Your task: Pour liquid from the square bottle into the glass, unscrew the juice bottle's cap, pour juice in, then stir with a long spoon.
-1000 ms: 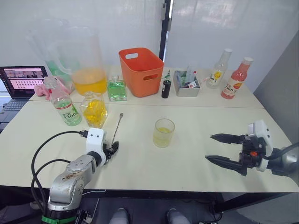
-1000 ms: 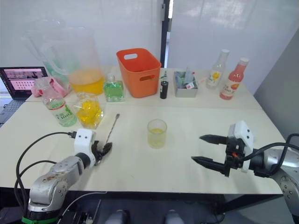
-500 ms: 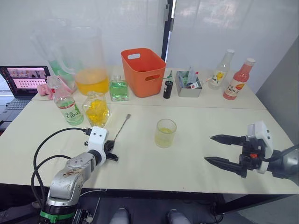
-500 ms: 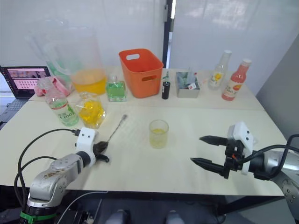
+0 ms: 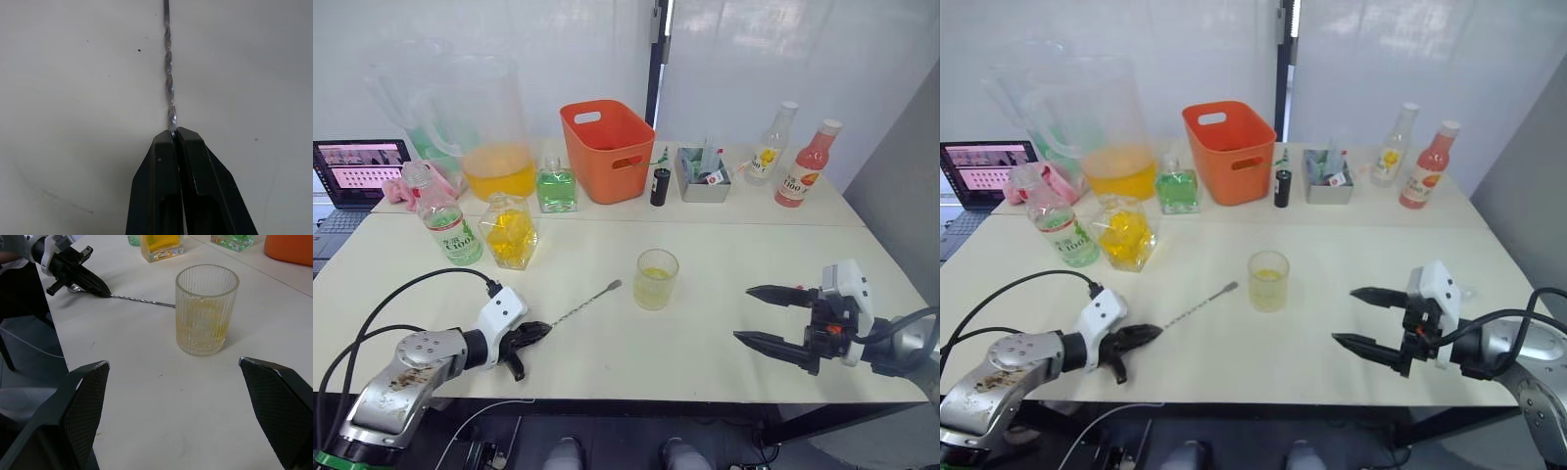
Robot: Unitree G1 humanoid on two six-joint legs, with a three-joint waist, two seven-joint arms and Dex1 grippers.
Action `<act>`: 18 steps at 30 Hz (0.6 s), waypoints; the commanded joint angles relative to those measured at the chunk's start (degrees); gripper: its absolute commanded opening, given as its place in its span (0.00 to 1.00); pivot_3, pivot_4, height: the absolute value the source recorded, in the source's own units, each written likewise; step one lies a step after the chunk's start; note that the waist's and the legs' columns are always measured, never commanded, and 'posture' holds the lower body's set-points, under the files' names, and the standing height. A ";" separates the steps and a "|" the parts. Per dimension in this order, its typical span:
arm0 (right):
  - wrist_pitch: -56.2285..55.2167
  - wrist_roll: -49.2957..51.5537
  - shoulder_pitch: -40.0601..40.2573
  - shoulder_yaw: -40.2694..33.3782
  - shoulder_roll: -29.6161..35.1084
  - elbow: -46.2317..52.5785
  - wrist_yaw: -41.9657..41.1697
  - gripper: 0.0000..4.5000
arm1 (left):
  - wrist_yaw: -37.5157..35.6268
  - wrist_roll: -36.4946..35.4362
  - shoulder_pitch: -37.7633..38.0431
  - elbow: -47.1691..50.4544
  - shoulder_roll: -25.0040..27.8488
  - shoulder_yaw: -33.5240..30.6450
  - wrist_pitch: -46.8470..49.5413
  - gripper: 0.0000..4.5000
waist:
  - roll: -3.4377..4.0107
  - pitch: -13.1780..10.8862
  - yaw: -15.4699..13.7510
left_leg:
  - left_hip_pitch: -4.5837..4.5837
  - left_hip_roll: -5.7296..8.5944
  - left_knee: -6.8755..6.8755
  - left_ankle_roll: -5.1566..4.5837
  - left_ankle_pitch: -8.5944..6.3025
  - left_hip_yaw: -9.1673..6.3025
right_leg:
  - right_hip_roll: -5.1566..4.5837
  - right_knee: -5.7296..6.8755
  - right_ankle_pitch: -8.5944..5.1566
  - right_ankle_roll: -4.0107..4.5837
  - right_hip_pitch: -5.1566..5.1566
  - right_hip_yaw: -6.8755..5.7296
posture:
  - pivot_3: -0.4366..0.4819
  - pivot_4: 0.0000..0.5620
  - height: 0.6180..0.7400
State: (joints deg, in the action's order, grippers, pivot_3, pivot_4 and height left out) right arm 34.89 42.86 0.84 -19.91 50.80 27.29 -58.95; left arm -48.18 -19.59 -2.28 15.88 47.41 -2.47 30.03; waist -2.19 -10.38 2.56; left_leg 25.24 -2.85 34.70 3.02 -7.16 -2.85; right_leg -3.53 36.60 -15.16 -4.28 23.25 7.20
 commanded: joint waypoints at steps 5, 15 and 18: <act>-1.90 -0.87 0.44 -0.29 -0.44 0.60 0.77 1.00 | -4.86 2.02 -1.41 -7.99 3.14 -0.59 -5.09 0.15 | 0.01 0.01 0.12 | 0.00 -0.03 -0.05 0.01 -0.01 0.01 | 0.00 -0.01 0.01 0.02 0.02 -0.01 | 0.48 0.27 1.00; -1.48 -1.18 0.76 0.03 -1.22 0.49 2.39 1.00 | -9.51 0.90 -3.27 -3.77 9.90 1.16 3.46 0.50 | 0.01 0.00 0.16 | 0.00 -0.05 -0.08 0.01 -0.01 0.04 | 0.00 0.00 0.01 0.02 0.06 0.00 | 0.48 0.27 1.00; -1.61 -1.27 0.68 0.24 -1.31 0.52 2.72 1.00 | -10.49 1.60 -3.51 -2.64 11.83 3.06 5.49 0.50 | 0.01 0.00 0.17 | 0.00 -0.05 -0.09 0.01 -0.01 0.05 | 0.00 -0.02 0.01 0.03 0.07 0.01 | 0.48 0.27 1.00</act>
State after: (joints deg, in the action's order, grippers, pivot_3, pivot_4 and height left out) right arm 34.17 41.63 1.60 -18.83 49.72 27.28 -56.47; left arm -57.69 -19.05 -6.10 12.37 58.40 -1.06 33.70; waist -2.18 -10.38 2.73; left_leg 25.24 -2.90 34.60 3.03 -7.17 -2.79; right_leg -3.54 36.57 -15.14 -4.26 23.32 7.21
